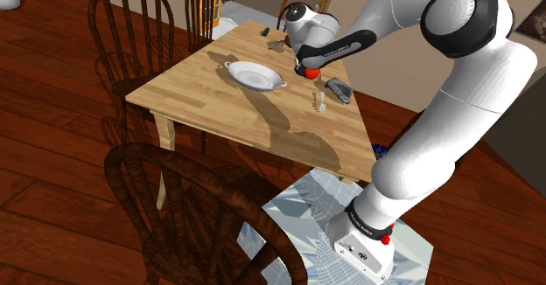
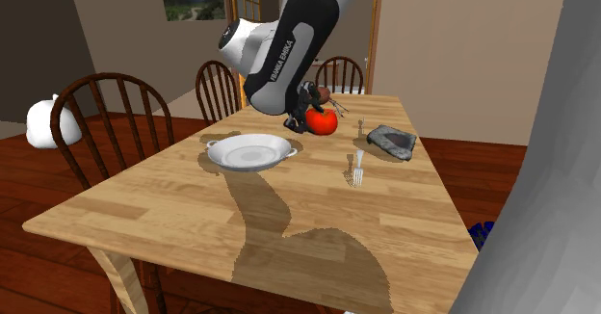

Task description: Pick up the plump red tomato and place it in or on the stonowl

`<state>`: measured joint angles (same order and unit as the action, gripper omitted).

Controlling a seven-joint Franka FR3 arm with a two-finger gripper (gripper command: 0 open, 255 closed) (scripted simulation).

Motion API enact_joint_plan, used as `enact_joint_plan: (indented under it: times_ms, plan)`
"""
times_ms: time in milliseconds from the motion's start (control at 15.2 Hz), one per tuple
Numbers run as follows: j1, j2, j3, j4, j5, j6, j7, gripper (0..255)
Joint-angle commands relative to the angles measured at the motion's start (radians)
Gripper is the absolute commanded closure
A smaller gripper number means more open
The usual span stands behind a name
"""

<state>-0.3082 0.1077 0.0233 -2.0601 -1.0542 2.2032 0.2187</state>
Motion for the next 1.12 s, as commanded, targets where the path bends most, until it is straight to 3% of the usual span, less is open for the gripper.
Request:
enact_joint_plan:
  times_ms: [0,594,1056]
  plan:
    - [-0.001,-0.012,0.001,0.011,0.015,-0.012,-0.025,255]
    - [0.002,-0.059,0.007,0.055,0.070,-0.066,-0.114,255]
    - [-0.095,-0.048,-0.081,0.062,0.052,0.075,-0.221,255]
